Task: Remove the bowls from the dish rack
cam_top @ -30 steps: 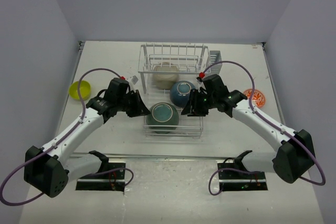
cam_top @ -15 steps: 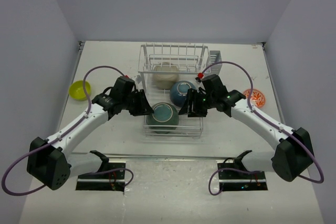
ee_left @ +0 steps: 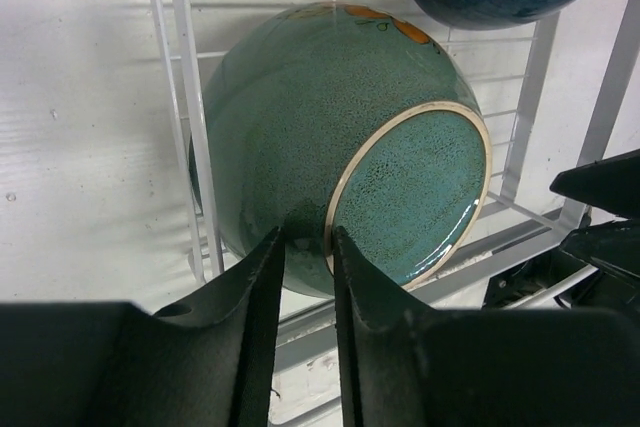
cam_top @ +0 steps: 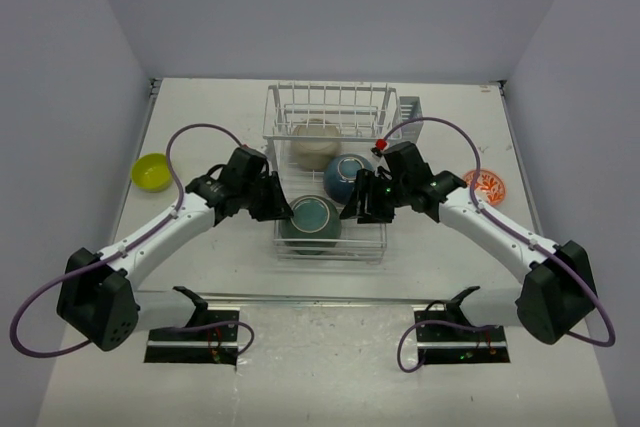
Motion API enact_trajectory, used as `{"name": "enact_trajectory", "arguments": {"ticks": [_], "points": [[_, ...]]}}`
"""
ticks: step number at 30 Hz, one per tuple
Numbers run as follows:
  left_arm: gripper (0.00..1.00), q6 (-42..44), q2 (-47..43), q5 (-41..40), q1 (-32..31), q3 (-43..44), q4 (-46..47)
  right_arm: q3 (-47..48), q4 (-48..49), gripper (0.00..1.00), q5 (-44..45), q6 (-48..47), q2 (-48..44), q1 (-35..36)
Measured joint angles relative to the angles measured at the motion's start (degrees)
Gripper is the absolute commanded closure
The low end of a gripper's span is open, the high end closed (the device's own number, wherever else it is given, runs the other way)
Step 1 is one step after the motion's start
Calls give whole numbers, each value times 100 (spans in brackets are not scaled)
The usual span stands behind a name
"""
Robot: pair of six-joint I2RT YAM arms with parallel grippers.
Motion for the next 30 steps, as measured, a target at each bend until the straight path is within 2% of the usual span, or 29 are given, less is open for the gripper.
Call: {"name": "enact_trajectory", "arguments": {"ticks": [1,3,8,18,30], "points": [[81,-22,9,-24,0,26,0,0,-2,43,4,-9,2,2],[87,-55,17,-66,-11,83,-9,9,-2,43,4,-17,28,0],[96,-81,24,-166,-17,151,-44,59,2,43,-4,-24,184,0],[100,-122,22,-236,-15,181,-111,59,92,36,-155,-15,407,0],[100,-136,129,-337,-26,308,-229,66,136,35,-157,-15,466,2]]}}
